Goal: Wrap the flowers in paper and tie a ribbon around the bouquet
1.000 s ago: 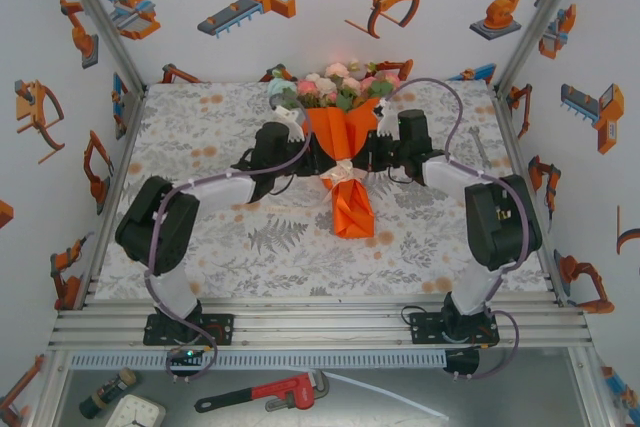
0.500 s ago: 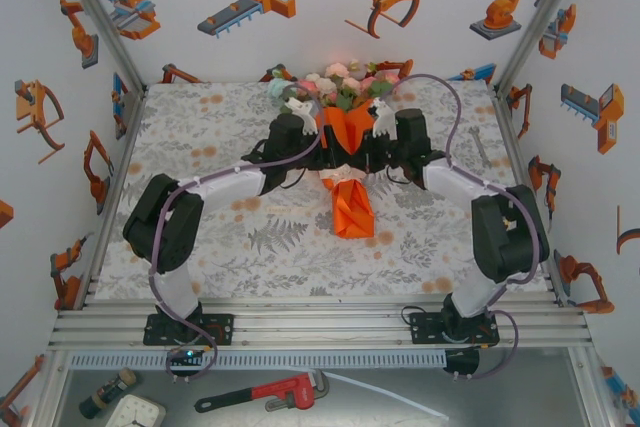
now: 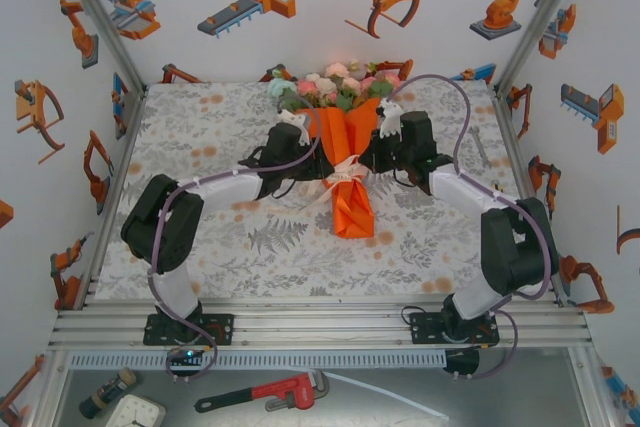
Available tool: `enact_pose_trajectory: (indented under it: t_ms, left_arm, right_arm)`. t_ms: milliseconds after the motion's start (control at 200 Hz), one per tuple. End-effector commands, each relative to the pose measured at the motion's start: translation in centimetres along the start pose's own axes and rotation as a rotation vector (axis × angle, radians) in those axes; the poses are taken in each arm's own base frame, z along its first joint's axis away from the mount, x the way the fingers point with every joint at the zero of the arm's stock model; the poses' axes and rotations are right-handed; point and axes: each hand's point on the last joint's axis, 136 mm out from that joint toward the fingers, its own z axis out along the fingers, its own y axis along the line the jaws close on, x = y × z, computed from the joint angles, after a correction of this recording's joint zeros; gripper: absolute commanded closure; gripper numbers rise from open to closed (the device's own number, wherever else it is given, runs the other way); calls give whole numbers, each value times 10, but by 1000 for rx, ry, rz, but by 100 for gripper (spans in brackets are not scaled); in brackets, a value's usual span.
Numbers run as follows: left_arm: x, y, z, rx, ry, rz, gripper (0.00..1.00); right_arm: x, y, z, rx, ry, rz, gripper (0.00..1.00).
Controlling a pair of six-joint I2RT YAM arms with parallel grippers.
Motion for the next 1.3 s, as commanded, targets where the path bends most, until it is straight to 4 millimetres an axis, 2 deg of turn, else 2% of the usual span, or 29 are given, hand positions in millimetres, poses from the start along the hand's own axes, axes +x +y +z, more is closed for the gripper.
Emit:
enact_pose_trajectory:
  t_ms: [0,70,125,175,215,275,340,436,501,646,791,926,1096,1297]
  left_arm:
    - [-36,-10,-32,33,-102,-1,42]
    - [-43,2,-43,16,-125,-44,40]
    - [-43,19,-49,-14,-122,-82,40]
    - [-39,35,-51,-38,-95,-87,43]
    - [-32,39,-51,-23,-62,-31,46]
    - [-19,44,-49,-17,-1,111,51]
    - [-5,55,-43,-52,75,237,52]
    - [10,77,-32,-92,194,275,52]
    - [12,87,-23,-117,222,259,52]
    - [20,92,2,-94,264,217,51]
    - [13,94,18,-90,214,147,51]
    - [9,87,27,-44,169,96,51]
    - [9,96,27,-84,158,94,52]
    - [24,99,40,-145,219,171,54]
  right_arm:
    - [-9,4,-5,2,-31,-38,100]
    - [-7,6,-5,-13,-26,-37,100]
    - [-5,7,-4,-18,-21,-34,100]
    - [-5,6,-4,-13,-22,-33,100]
    - [-5,6,-5,-10,-24,-34,100]
    - [-5,6,-5,-12,-26,-35,100]
    - [-6,8,-6,-22,-28,-39,100]
    - [-8,11,-6,-39,-27,-45,100]
    - [-9,13,-6,-45,-28,-49,100]
    - [-10,14,-6,-52,-21,-47,100]
    - [-10,16,-7,-61,-17,-47,100]
    - [-9,17,-6,-68,-12,-42,100]
    - [-9,17,-7,-67,-13,-44,100]
    - [-9,17,-6,-70,-12,-38,100]
